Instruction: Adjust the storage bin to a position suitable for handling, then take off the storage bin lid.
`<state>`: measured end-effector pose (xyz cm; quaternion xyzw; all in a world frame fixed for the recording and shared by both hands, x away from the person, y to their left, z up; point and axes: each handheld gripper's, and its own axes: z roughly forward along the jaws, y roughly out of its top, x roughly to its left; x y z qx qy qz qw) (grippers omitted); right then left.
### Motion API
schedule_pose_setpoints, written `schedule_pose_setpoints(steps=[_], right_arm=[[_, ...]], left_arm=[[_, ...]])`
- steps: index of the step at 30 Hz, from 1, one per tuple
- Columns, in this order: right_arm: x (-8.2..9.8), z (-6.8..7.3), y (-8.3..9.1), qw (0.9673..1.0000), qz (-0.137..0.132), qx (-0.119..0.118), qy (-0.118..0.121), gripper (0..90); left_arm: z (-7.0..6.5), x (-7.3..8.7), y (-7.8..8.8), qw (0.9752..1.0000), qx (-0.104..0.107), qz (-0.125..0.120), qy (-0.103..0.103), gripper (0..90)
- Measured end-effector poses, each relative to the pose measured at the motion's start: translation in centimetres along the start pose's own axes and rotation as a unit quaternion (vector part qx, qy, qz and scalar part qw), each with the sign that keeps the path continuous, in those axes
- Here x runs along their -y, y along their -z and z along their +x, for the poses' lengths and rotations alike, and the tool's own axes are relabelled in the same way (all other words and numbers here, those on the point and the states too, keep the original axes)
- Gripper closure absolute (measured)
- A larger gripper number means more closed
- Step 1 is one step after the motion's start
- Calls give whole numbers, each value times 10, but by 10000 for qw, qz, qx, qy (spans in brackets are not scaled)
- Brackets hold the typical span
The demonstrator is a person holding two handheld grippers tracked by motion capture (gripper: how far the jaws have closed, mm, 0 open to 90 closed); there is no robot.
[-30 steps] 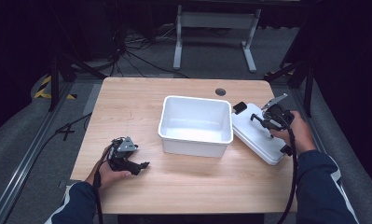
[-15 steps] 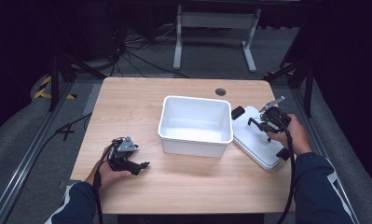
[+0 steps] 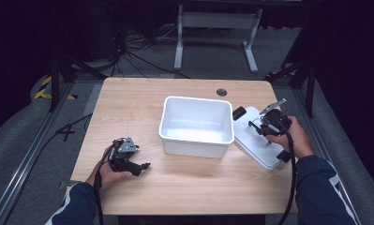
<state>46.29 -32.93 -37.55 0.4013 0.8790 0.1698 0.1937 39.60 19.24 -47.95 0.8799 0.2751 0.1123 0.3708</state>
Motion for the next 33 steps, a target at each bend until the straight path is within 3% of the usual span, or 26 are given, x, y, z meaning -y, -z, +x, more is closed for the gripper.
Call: schedule_pose_setpoints(steps=[5,10,14,19,22,25,29,31,33], right_arm=[[4,-2,10,9998,-206,17,-51,640],[14,0,28,9975,-691,-165,-42,596],[25,9,39,9940,-1049,-287,69,524],[48,22,49,9866,-1550,-467,183,453],[67,29,51,9835,-1743,-426,235,406],[79,35,50,9821,-1830,-383,230,373],[98,47,50,9820,-1879,-47,206,343],[105,50,49,9807,-1945,-157,136,338],[116,57,44,9821,-1870,-99,190,317]], left_arm=[[0,0,0,10000,0,1,4,152],[0,0,0,10000,-1,-1,9,152],[0,0,0,10000,-2,-4,29,152],[0,0,0,10000,-3,4,24,153],[0,0,0,10000,-3,4,25,153],[0,0,0,10000,-3,2,26,153],[-1,1,0,10000,9,19,23,152],[-1,1,1,10000,15,23,22,152],[-1,1,0,10000,19,13,25,152]])
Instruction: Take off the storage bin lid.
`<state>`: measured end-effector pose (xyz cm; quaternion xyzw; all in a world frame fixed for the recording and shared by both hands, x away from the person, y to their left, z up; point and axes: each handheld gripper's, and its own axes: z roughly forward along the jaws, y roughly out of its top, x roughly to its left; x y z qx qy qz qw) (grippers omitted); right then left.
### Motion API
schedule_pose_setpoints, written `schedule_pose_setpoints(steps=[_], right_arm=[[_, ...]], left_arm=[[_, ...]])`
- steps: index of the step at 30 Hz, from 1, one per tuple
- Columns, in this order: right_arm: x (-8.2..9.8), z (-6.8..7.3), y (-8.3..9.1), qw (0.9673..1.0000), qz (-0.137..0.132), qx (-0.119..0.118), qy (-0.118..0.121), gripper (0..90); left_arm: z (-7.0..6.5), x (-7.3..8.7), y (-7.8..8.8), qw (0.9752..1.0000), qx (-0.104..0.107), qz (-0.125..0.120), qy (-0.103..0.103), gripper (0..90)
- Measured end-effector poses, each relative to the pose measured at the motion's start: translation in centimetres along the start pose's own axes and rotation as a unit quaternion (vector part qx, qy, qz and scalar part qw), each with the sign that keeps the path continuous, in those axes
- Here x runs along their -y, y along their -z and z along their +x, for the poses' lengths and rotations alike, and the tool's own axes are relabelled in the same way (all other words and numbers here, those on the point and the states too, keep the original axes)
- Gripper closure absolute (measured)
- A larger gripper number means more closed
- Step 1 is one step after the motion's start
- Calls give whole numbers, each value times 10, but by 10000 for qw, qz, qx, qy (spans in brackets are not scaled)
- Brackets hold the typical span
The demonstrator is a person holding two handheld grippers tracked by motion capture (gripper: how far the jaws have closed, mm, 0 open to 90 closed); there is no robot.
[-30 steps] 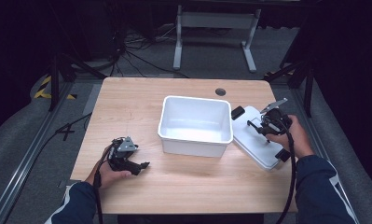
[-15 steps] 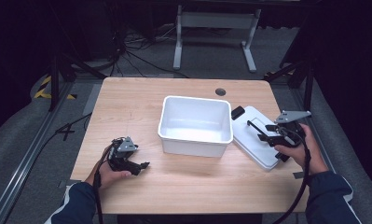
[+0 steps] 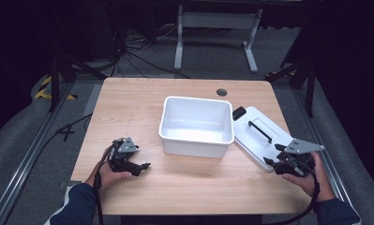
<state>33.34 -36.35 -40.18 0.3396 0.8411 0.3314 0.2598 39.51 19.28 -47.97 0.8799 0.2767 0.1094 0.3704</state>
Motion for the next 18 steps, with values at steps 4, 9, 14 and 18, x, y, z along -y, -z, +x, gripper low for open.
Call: schedule_pose_setpoints(steps=[4,9,14,18], right_arm=[[23,7,-3,9996,21,-85,-273,309],[49,5,0,9972,101,287,-677,289],[65,5,4,9951,96,511,-844,257],[72,5,3,9943,182,433,-955,234]], left_arm=[[-1,0,0,10000,-19,-13,37,152],[-6,5,4,10000,-45,-31,43,159],[-8,7,7,10000,-79,-36,29,159],[-9,8,7,9999,-112,-25,19,159]])
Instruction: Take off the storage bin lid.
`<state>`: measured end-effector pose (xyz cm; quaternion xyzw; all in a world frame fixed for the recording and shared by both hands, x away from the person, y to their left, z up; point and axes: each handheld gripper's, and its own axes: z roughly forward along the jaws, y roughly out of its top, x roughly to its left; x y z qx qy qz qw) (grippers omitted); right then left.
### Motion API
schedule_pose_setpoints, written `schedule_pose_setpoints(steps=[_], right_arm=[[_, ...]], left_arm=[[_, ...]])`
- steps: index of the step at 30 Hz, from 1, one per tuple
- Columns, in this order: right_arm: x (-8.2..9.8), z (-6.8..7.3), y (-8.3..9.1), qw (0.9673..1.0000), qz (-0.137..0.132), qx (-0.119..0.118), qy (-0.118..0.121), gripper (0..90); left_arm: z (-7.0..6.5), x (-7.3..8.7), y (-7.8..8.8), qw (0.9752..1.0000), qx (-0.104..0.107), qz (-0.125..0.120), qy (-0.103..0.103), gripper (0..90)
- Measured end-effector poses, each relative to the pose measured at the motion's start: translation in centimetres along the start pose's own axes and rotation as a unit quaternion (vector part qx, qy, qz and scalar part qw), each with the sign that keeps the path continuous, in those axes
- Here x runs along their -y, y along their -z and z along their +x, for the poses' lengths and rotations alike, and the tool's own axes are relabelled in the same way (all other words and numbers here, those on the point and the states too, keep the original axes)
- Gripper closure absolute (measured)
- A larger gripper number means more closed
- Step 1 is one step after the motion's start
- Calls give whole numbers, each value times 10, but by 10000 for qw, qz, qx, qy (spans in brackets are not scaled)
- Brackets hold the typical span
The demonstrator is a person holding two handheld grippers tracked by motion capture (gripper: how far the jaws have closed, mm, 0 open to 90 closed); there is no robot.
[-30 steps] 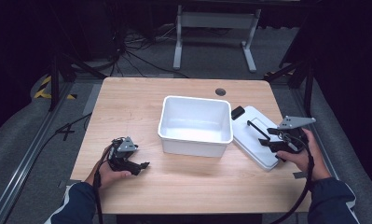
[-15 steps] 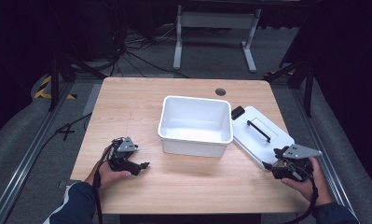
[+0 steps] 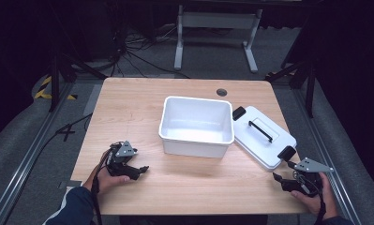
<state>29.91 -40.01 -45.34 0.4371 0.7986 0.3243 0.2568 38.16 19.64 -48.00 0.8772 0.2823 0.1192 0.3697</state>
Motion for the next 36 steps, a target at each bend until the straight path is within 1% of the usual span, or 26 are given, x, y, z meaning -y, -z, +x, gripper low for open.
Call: schedule_pose_setpoints(steps=[2,3,4,5,9,13,19,36], right_arm=[[6,-1,-2,9999,65,-77,-29,230],[9,-1,-4,9999,139,-69,-5,210],[12,-2,-6,9999,35,-85,-64,197],[13,-4,-6,9998,-3,-144,-128,193],[12,-7,-10,9990,19,-294,-346,188],[11,-6,-11,9988,54,-286,-401,171],[12,-7,-10,9988,64,-282,-386,170],[12,-7,-10,9988,58,-292,-395,170]], left_arm=[[-1,0,0,10000,3,2,37,159],[-1,1,0,10000,4,-6,50,159],[-1,1,1,10000,4,-5,50,159],[-2,1,1,10000,9,-7,68,159],[-2,1,1,10000,8,-8,61,159],[-2,1,1,10000,14,-5,61,159],[-1,1,1,10000,51,35,38,157],[1,1,1,10000,91,4,8,151]])
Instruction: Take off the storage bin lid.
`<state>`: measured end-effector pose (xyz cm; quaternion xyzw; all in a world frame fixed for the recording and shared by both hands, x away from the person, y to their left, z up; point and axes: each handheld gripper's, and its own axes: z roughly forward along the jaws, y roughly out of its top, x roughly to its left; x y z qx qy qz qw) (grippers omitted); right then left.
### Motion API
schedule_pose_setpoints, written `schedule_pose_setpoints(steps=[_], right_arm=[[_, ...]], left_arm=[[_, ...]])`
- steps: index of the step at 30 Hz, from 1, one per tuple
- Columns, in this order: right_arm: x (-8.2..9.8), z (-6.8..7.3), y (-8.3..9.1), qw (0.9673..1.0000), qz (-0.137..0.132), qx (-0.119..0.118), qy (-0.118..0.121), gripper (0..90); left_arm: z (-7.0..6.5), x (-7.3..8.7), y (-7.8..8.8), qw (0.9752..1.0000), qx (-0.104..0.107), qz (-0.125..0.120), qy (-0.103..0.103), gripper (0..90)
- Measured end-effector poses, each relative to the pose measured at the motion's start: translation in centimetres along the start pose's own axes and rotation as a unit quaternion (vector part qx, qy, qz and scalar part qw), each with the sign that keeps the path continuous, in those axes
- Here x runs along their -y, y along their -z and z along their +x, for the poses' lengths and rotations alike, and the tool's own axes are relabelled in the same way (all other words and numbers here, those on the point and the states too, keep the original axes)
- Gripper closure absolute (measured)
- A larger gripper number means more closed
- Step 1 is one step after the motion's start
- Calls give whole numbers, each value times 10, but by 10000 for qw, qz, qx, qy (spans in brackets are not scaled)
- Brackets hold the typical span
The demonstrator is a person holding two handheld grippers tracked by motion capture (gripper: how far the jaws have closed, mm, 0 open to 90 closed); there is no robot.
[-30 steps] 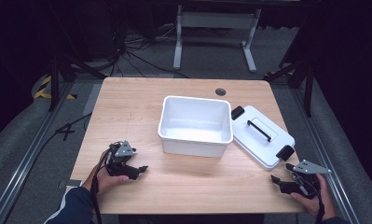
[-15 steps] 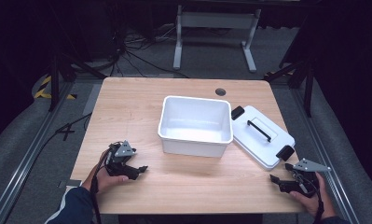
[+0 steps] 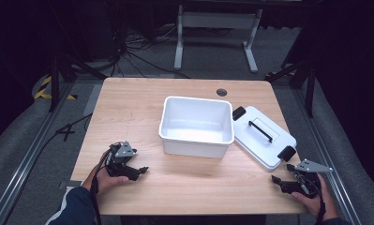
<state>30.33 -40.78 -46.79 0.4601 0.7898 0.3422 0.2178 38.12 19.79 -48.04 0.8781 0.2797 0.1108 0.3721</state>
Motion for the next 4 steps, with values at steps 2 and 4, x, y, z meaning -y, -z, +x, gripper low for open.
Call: schedule_pose_setpoints(steps=[2,4], right_arm=[[0,0,0,10000,2,4,2,169],[0,0,0,10000,3,7,3,168]], left_arm=[[0,0,-1,10000,2,-22,0,146],[0,0,-1,10000,-7,-17,7,143]])
